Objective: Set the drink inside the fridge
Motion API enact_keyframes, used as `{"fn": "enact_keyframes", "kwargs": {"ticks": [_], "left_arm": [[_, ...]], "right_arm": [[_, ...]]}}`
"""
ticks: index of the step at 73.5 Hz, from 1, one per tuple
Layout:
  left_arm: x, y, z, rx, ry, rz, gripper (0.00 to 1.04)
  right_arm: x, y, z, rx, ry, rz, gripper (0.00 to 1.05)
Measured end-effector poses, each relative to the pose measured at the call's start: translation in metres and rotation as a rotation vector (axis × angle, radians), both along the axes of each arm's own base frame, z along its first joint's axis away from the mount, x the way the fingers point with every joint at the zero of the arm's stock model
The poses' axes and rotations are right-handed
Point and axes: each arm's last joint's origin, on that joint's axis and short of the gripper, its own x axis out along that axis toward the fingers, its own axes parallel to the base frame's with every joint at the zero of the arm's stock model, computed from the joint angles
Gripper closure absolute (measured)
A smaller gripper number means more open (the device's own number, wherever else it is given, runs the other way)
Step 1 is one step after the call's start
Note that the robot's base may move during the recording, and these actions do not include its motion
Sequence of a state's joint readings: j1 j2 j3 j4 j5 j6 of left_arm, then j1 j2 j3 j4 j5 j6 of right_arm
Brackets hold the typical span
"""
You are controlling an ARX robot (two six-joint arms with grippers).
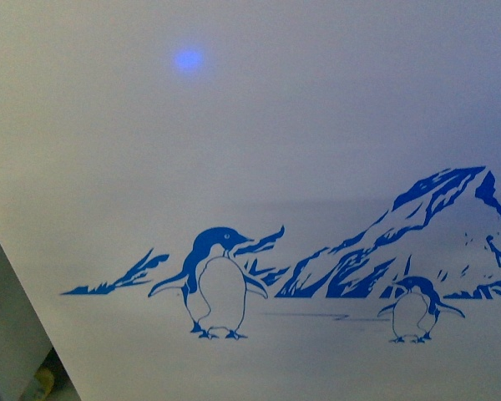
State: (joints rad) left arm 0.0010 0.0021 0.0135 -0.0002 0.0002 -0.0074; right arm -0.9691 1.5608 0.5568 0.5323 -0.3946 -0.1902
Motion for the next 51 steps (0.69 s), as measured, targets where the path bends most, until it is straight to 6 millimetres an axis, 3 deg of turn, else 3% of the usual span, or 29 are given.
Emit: {"fn": "enact_keyframes", "kwargs": {"ticks": [10,22,36,51], "left_arm": [[0.0,0.0,0.0,0.0,0.0,0.0,0.08],[0.0,0.0,0.0,0.0,0.0,0.0,0.08],[0.0,0.0,0.0,0.001,0.0,-0.002,0.08],[0.0,0.0,0.0,0.0,0.0,0.0,0.08]], "right_arm": [[-0.024,0.033,0.071,-0.058,-0.189,0.105,0.66],[-0.057,0.093,0.131,-0.127,-0.411,0.259,0.66],[-0.071,0.143,0.151,-0.159,-0.566,0.367,0.66],[-0.068,0.168,0.132,-0.076,-0.589,0.402,0.67]]}}
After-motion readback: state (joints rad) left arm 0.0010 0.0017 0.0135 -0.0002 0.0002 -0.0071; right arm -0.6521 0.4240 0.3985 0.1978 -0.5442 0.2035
